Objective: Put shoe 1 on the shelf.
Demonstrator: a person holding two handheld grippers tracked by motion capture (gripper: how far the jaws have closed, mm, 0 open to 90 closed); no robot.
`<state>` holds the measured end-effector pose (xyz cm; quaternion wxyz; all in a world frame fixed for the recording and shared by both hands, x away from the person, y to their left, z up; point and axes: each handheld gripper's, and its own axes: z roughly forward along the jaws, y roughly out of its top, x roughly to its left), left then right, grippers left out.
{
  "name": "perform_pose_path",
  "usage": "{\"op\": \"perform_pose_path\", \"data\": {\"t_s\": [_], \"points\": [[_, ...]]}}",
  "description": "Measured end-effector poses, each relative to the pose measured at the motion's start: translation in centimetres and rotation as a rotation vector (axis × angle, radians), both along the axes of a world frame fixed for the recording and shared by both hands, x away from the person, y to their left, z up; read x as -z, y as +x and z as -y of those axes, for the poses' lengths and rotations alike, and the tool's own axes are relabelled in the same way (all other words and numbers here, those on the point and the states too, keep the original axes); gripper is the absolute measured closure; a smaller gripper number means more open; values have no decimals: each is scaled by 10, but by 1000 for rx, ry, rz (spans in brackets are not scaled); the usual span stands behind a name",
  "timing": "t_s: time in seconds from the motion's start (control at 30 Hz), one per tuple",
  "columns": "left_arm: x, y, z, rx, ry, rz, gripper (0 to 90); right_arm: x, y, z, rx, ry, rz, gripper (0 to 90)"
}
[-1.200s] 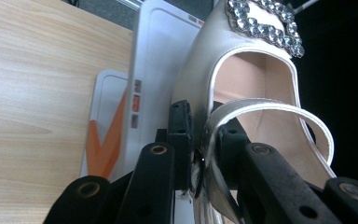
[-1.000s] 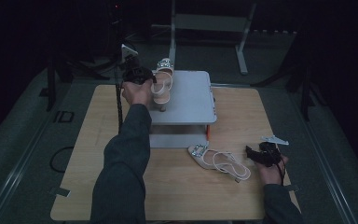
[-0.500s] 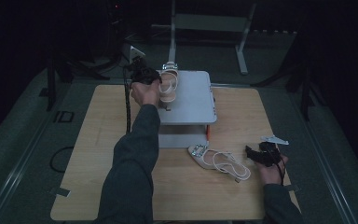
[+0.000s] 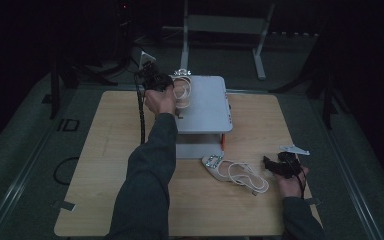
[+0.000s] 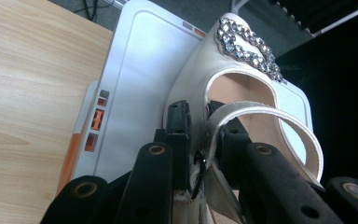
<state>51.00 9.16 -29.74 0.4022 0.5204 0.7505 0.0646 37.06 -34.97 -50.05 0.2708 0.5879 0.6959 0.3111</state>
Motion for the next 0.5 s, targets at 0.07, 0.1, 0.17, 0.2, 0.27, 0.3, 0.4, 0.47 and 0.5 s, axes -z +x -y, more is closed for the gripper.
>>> {"op": "perform_pose_path", "data": {"t_s": [0.07, 0.1, 0.17, 0.2, 0.27, 0.3, 0.4, 0.47, 0.5], "points": [[0, -1, 0, 1, 7, 5, 792, 0, 0, 0, 0, 0, 0, 291], [0, -1, 0, -10, 6, 8, 793, 0, 0, 0, 0, 0, 0, 291], [1, 0, 0, 9, 10, 9, 783, 0, 0, 0, -1, -1, 0, 291], [1, -1, -2, 10, 2, 17, 768, 0, 0, 0, -1, -1, 0, 291], [3, -1, -3, 34, -12, 37, 723, 0, 0, 0, -1, -1, 1, 291], [3, -2, -3, 43, -24, 50, 675, 0, 0, 0, -1, 0, 1, 291], [4, -2, -4, 79, -37, 61, 562, 0, 0, 0, -1, 0, 1, 291], [4, -2, -5, 102, -55, 68, 488, 0, 0, 0, -1, 0, 1, 291], [3, -2, -5, 111, -48, 72, 481, 0, 0, 0, -1, 0, 1, 291]]}}
